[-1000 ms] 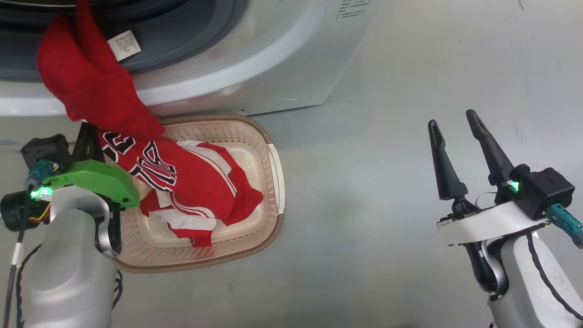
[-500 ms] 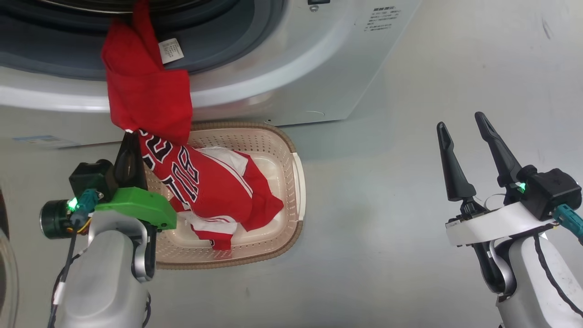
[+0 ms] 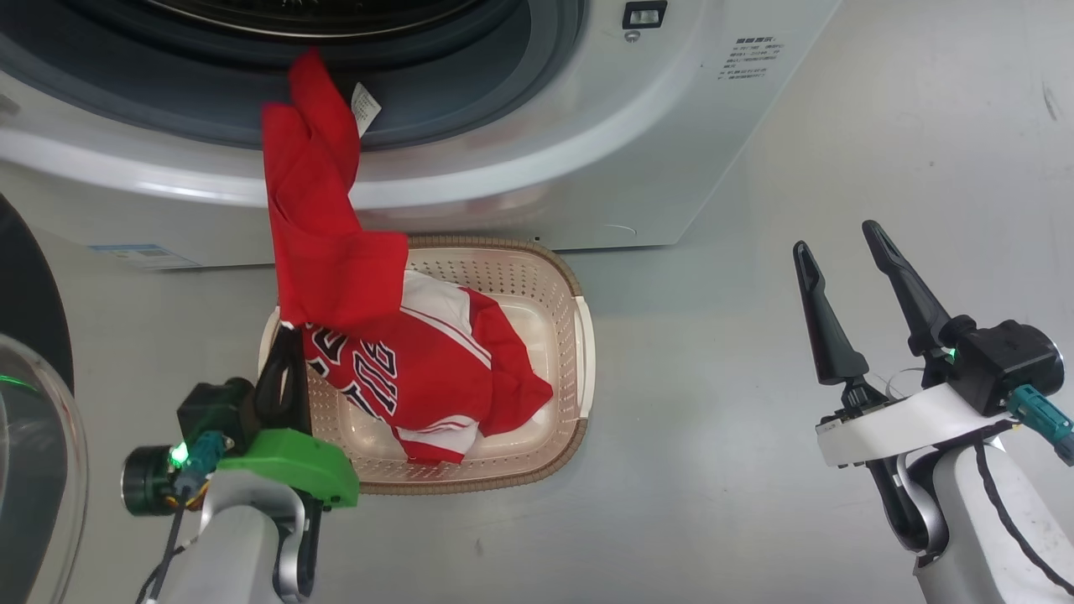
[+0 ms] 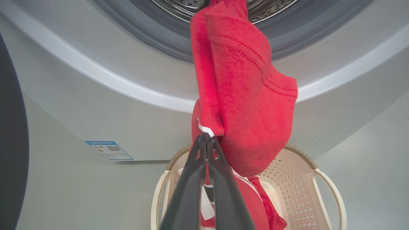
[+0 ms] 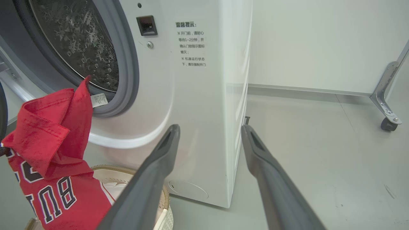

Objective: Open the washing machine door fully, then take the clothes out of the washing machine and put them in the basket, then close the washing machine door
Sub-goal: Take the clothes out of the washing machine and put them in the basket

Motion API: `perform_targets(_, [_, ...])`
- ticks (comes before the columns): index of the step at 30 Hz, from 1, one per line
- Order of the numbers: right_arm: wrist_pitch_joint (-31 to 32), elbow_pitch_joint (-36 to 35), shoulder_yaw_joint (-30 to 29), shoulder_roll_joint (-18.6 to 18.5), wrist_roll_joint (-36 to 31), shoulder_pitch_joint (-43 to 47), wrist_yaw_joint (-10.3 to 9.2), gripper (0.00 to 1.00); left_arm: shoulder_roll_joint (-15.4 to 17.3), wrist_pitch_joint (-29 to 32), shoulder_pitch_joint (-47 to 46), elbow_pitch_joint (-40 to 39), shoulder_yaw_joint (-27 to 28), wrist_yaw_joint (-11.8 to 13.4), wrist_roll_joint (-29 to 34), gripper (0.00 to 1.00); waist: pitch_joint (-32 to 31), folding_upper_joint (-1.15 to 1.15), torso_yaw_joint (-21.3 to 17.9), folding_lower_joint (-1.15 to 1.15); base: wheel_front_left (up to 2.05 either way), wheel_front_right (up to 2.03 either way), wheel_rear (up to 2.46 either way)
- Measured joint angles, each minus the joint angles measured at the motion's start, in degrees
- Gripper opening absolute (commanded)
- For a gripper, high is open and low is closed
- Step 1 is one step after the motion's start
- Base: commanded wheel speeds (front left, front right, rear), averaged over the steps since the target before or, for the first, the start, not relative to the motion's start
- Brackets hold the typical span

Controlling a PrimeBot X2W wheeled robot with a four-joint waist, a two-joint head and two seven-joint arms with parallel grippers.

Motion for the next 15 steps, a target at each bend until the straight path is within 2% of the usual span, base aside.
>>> perform_targets(6, [0.4,0.0,1.0,0.3,0.0,0.0,0.23,1.00,0.0,0.0,3.8,1.5,-1.5,-0.3,-1.2,0.00,-0.4,0.00,-0.5,0.00,0.00,0.00,0.00])
perform_targets(15, [0.7,-0.4,1.7,0.8,0.0,0.0,0.24,1.00,0.0,0.7,5.7,6.7,-6.5,-1.7,-3.7,0.00,-0.2,0.00,-2.1,0.00,0.00,0.00,0.00])
